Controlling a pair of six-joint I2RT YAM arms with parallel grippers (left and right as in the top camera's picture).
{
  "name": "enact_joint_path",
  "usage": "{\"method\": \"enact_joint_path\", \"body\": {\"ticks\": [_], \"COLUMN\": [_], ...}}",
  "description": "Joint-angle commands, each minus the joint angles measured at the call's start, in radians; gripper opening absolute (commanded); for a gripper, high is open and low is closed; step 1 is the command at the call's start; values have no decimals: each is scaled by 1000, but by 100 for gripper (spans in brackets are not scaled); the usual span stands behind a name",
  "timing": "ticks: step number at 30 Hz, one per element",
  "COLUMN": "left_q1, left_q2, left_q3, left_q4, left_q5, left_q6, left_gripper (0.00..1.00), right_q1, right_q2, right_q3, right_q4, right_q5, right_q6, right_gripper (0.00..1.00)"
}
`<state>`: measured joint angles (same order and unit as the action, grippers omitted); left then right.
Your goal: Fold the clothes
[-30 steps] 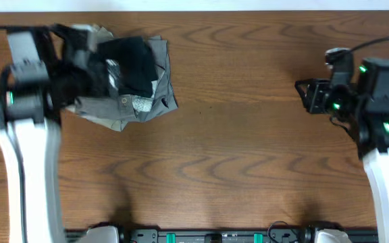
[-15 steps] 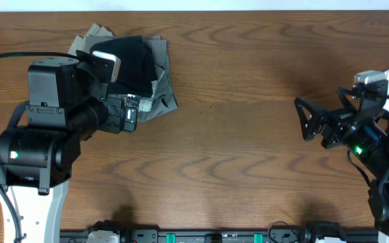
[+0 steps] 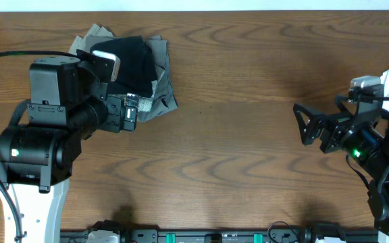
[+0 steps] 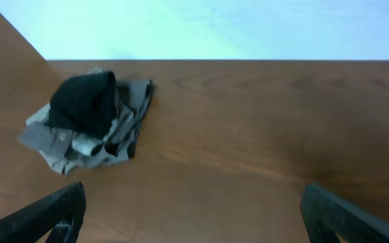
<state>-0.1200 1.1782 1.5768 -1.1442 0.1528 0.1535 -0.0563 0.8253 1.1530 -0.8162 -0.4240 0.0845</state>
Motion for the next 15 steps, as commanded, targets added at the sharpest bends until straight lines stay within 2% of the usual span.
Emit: {"method": "enact_joint_path", "body": {"ticks": [1,5,9,12,15], "left_q1": [-5,-5,-5,-5,-5], "left_q2": [4,4,4,4,4], "left_q3": [-6,-6,-6,-6,-6], "left_q4": [0,0,0,0,0], "left_q5": [-8,-8,-8,-8,-8], "left_q6": [-13,-13,-13,-13,-13], "left_gripper": [98,98,98,98,98], "right_q1": [14,32,39,39,39], "right_q2": [-22,-117,-311,-505,-661], "right_q3": [-7,-155,-423,-632,-760], "right_q4": [41,257,462,537,554], "right_q5": [127,195,185,180,180], "right_q6": [-31,-56,-63,-61,-56], "right_gripper": [99,99,99,99,99]}}
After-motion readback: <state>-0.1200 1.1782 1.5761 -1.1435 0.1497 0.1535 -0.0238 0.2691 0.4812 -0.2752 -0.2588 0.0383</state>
